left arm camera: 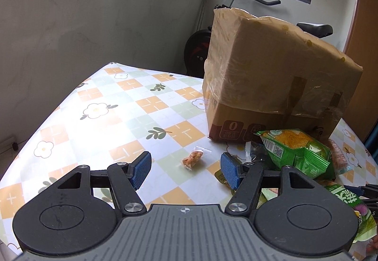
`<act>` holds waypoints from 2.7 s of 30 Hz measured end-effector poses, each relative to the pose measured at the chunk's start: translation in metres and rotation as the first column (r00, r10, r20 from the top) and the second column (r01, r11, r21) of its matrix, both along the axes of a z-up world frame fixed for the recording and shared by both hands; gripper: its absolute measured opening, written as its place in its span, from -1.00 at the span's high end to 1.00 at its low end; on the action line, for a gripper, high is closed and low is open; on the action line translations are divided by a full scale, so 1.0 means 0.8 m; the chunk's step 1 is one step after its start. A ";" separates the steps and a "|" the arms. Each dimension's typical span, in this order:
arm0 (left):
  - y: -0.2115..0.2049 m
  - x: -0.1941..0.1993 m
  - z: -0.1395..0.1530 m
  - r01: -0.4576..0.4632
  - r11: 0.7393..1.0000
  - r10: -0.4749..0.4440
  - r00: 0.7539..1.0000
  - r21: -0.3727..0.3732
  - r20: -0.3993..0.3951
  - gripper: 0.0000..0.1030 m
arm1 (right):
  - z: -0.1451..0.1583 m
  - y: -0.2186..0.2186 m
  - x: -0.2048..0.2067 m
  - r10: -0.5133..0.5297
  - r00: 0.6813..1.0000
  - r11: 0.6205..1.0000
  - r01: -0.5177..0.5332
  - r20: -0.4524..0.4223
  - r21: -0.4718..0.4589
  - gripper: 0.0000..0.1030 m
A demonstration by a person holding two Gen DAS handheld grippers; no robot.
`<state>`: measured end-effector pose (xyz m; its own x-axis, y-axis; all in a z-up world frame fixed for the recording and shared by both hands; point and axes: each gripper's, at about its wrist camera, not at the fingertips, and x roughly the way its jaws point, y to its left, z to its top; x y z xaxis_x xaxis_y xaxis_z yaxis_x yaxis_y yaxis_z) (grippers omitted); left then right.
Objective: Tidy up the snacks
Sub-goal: 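Move both tools back down toward the remaining snacks, then close left tool on small clear nut packet while right tool grasps square cracker, then lift nut packet and cracker up over the box with both tools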
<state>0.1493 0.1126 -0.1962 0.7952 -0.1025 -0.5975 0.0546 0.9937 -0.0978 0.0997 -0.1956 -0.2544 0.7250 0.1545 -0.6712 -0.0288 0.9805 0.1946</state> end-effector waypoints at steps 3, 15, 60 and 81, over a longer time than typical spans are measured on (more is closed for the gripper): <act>0.004 0.007 -0.010 -0.009 1.000 0.009 1.000 -0.015 -0.020 -0.16 | 0.001 -0.007 -0.006 -0.018 1.000 1.000 0.018 0.008 0.003 0.08; -0.004 0.047 -0.044 -0.002 0.999 0.005 0.998 0.051 -0.070 -0.05 | -0.007 -0.037 -0.019 -0.156 0.986 0.988 0.156 0.060 0.006 0.12; -0.030 0.009 -0.077 -0.004 0.998 0.011 0.994 0.067 -0.109 0.38 | -0.009 -0.044 -0.021 -0.156 0.985 0.987 0.153 0.069 0.040 0.12; -0.038 -0.007 -0.082 -0.039 0.995 0.044 0.997 0.094 -0.062 0.63 | -0.010 -0.042 -0.020 -0.154 0.986 0.988 0.151 0.069 0.038 0.08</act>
